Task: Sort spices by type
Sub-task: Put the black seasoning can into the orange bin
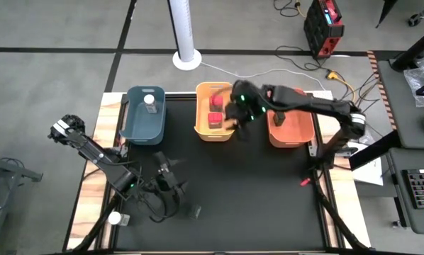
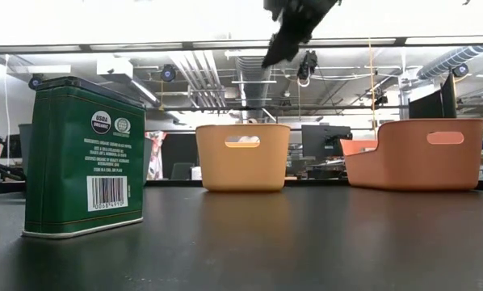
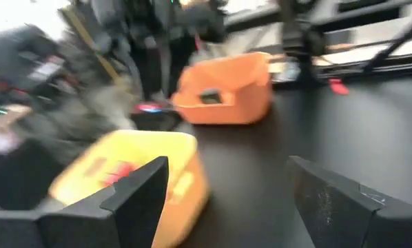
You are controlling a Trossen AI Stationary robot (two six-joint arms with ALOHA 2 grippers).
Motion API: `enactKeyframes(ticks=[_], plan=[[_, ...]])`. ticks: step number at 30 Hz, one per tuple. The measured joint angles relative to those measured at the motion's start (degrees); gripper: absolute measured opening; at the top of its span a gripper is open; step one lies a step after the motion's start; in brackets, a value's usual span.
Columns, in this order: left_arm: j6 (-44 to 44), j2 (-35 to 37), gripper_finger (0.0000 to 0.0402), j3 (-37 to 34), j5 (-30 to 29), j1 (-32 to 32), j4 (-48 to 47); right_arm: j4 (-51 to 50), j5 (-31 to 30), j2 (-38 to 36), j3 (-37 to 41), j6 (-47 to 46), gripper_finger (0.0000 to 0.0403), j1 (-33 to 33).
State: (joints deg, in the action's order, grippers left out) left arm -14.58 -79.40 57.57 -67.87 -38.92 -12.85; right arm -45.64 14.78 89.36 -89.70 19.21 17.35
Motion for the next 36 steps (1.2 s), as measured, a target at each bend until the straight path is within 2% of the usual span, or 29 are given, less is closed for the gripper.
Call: enactKeyframes(ticks=[3,5,9,14,19,24,27,31,36], plan=[[-3.0,0.0,0.0278,0.0,7.0,0.0,0.0,-1.1,-4.0,-3.4,2.5,-1.8,0.0167,-6.5],[-4.8,-0.3,0.0278,0.0,9.4,-0.2,0.4,-1.8,-8.5,-5.6,4.4,-3.2,0.0161,-11.1],[-6.1,-2.5,0.0278,1.6,10.0,-1.0,0.3,-2.8,-17.4,-10.0,8.3,-9.0,0.0150,-20.0],[-5.6,-8.1,0.0278,8.7,10.0,-1.9,-3.3,-4.5,-22.9,-14.1,11.4,-18.9,0.0138,-28.9],[-8.8,-16.2,0.0278,21.0,10.0,-3.1,-17.4,-5.4,-28.1,-16.1,13.0,-25.8,0.0130,-35.8],[-19.5,-24.3,0.0278,33.8,10.0,-3.7,-36.0,-5.4,-32.8,-16.2,14.3,-28.6,0.0127,-40.6],[-27.6,-28.5,0.0278,40.7,10.7,-3.7,-46.8,-5.4,-33.2,-16.1,15.0,-29.5,0.0131,-42.0],[-36.6,-33.1,0.0278,49.7,15.2,-3.8,-58.4,-6.0,-33.4,-16.1,15.1,-31.1,0.0136,-43.3],[-39.8,-37.5,0.0278,58.7,18.6,-4.4,-67.4,-7.3,-33.5,-16.1,15.3,-32.6,0.0131,-43.8]])
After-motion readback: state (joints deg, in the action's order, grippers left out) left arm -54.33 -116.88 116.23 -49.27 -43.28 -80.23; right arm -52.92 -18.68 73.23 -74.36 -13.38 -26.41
